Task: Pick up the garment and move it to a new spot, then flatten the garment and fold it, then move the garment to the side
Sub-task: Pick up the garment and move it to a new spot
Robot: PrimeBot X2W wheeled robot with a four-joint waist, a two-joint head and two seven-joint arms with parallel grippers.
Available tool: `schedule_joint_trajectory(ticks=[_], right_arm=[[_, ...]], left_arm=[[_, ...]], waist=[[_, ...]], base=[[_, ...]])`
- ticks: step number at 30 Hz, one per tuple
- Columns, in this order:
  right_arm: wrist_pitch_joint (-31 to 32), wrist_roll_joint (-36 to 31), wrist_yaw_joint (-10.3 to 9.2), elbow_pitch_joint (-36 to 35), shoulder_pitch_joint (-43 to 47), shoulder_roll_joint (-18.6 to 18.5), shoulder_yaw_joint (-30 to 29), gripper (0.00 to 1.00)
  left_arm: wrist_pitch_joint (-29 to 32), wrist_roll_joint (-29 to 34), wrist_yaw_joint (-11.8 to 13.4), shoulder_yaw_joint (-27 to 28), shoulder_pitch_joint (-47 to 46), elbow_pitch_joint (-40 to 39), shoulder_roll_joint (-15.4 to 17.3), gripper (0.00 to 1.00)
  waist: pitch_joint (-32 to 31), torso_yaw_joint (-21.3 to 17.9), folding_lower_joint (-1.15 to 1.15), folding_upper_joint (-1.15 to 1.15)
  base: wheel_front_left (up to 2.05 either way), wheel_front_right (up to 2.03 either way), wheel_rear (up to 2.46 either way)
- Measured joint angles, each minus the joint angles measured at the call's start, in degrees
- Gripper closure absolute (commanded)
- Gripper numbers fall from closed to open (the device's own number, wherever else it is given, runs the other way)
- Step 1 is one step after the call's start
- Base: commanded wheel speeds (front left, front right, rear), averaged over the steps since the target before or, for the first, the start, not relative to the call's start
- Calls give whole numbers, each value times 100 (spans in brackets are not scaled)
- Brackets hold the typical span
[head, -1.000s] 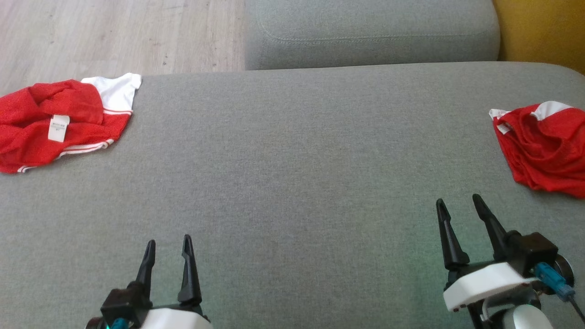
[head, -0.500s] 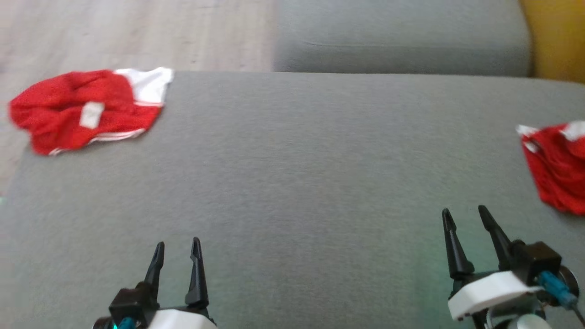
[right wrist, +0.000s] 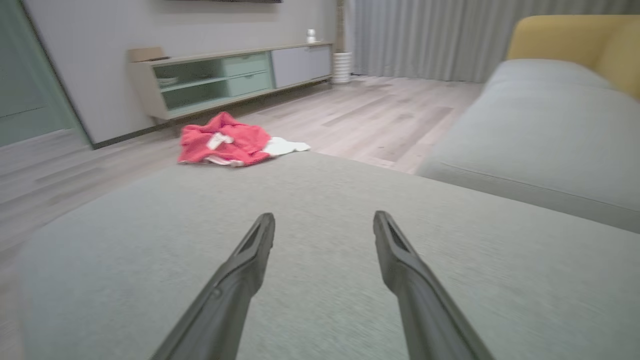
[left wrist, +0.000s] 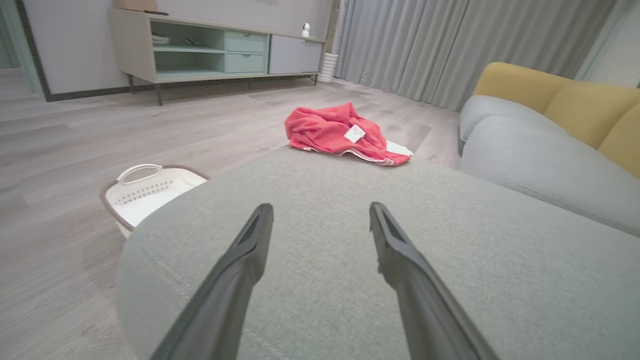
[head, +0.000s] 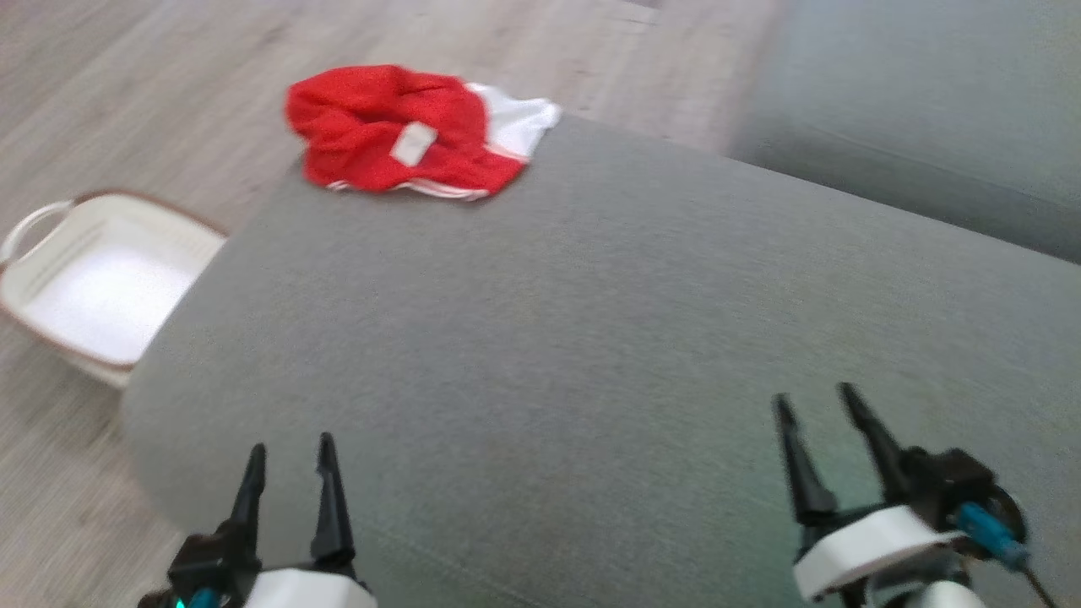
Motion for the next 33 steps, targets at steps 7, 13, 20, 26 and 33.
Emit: schedule_joint_trajectory(ticks=[7, 13, 20, 26, 33], right_arm=[[20, -5, 0, 110, -366, 2, 399, 0], [20, -5, 0, 160, -372, 2, 424, 0], [49, -134, 0, -94, -346, 2, 69, 0], [304, -517, 0, -497, -541, 0, -118, 0], [622, -958, 0, -970, -1319, -9, -46, 0]], left_arm=[[-100, 0, 124, 174, 355, -220, 9, 0], [-102, 0, 92, 164, 352, -244, 1, 0], [-92, 1, -12, 151, 92, -252, 13, 0], [147, 119, -66, 632, -1035, -664, 630, 0], [948, 147, -497, 1143, -3219, -654, 1480, 0]], waist=[[170, 391, 1, 0], [187, 377, 0, 0], [319, 309, 0, 0], [745, 63, 1, 0], [1436, -361, 2, 0]], base=[[0, 0, 0], [0, 0, 0], [0, 0, 0], [0, 0, 0], [0, 0, 0]])
